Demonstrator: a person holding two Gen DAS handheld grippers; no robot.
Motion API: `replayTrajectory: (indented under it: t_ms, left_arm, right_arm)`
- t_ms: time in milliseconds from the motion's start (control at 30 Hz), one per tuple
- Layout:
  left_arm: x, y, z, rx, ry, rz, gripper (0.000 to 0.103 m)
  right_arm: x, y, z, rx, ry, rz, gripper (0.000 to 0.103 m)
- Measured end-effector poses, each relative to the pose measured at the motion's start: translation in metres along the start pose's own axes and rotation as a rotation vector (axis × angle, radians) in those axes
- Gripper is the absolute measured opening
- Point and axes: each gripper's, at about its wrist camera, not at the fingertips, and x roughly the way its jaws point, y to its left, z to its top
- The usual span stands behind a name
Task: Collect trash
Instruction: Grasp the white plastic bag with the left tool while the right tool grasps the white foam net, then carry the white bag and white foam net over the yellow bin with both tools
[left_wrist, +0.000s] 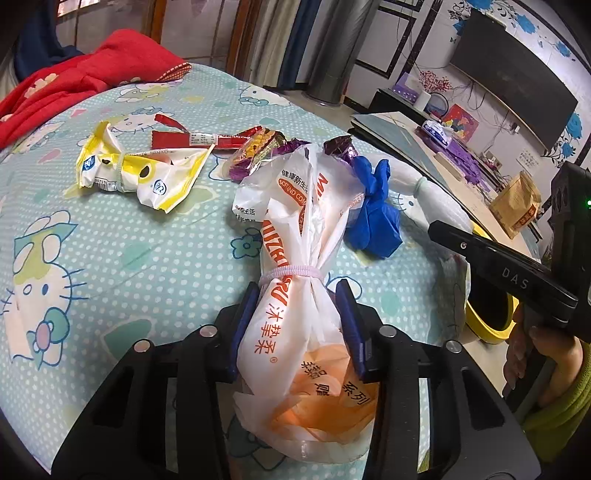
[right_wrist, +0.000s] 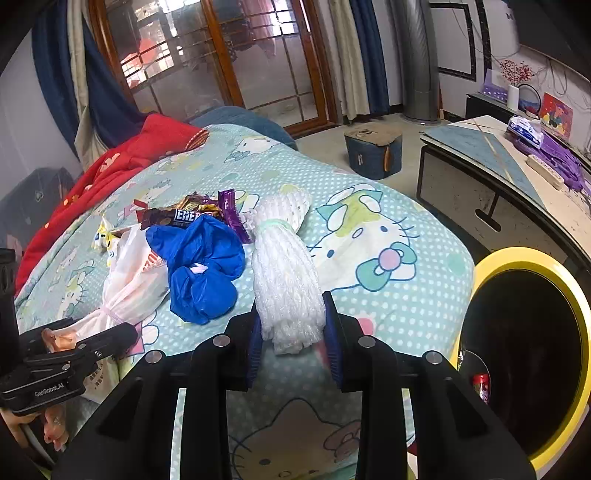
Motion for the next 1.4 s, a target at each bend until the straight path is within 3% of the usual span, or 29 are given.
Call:
replayTrajectory:
  t_ms: [267, 467, 733, 967, 1400]
  left_arm:
    - [-0.012, 0.015, 0.002, -0.043, -0.01, -0.015, 0.03]
    - [-0.042, 0.031, 0.01, -0.057, -0.074, 0.049, 0.03]
    - [-0.081, 0.049, 0.021, -0.095, -0.181, 0.068, 0.03]
    - [-0.09, 0.027, 0.024, -0.061, -0.215, 0.031, 0.03]
    - [-0.079, -0.022, 0.02, 0.016, -0.207, -0.032, 0.03]
  right_arm:
    - [-0.016, -0.003, 0.0, 0.009, -0.053, -0.021, 0.022]
    - [-0.027, -0.003, 0.001, 0.004, -0.068, -0.007, 0.022]
    - [-0.045, 0.003, 0.003, -0.014, -0.097, 0.011, 0.022]
    - [-0.068, 0.009, 0.004, -0.037, -0.122, 0.045, 0.022]
    - [-0.107, -0.004, -0.002, -0.029, -0.157, 0.057, 0.022]
